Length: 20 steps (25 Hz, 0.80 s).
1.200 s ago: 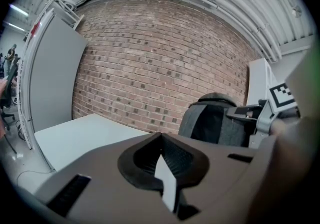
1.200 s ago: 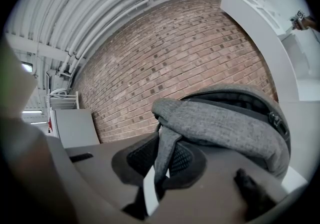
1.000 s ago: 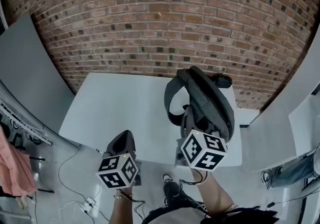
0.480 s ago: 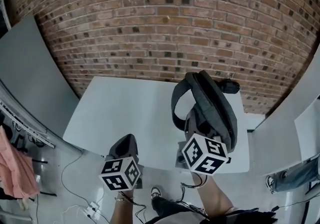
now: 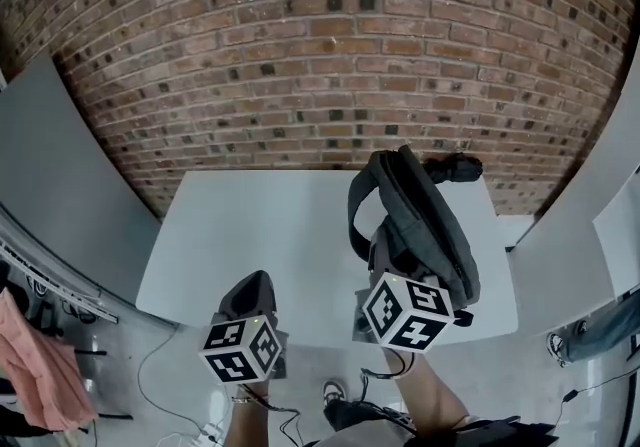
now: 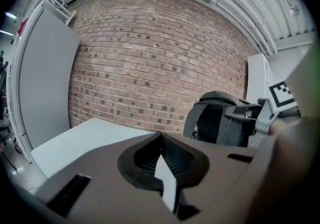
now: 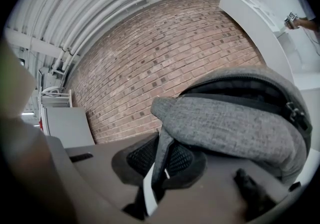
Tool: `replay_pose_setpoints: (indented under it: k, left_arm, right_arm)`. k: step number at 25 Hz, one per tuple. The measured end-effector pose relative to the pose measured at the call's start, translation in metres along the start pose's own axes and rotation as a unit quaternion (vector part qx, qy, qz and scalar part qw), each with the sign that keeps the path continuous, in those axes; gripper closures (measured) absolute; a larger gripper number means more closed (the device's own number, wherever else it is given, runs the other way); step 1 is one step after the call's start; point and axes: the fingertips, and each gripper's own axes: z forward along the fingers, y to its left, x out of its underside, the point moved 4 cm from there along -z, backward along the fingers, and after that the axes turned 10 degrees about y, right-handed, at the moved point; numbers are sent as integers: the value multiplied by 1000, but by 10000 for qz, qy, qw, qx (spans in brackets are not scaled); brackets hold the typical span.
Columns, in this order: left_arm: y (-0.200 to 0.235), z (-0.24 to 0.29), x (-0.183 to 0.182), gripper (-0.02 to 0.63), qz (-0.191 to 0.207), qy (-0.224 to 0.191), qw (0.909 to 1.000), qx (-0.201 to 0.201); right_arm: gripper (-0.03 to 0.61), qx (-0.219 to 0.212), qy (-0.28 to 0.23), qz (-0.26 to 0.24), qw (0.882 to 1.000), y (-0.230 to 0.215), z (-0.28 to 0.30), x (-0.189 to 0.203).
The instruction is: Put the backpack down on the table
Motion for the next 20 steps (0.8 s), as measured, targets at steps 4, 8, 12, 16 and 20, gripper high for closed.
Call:
replay_pose_setpoints:
  k: [4,8,12,16,20]
  left_arm:
    - [12,3,-5,603,71,27,9999,71]
    - [27,6,-4,603,80,133,9999,75]
    - [48,6,-3,603,26,206,9998,-24]
    - [64,10,-4,603,7,249,9997,-67]
    - [70,18,-11,603,60,221,9997,-2]
  right_arm:
    - [531,-25,124,116,9999,15,12,14]
    - [531,-95,253,205,9994,32,23,26]
    - [531,-42,233,176,9996,45,33,32]
    - [531,48,210,211,9995,51,44,36]
    - [531,118,187,215,9995,57,52,37]
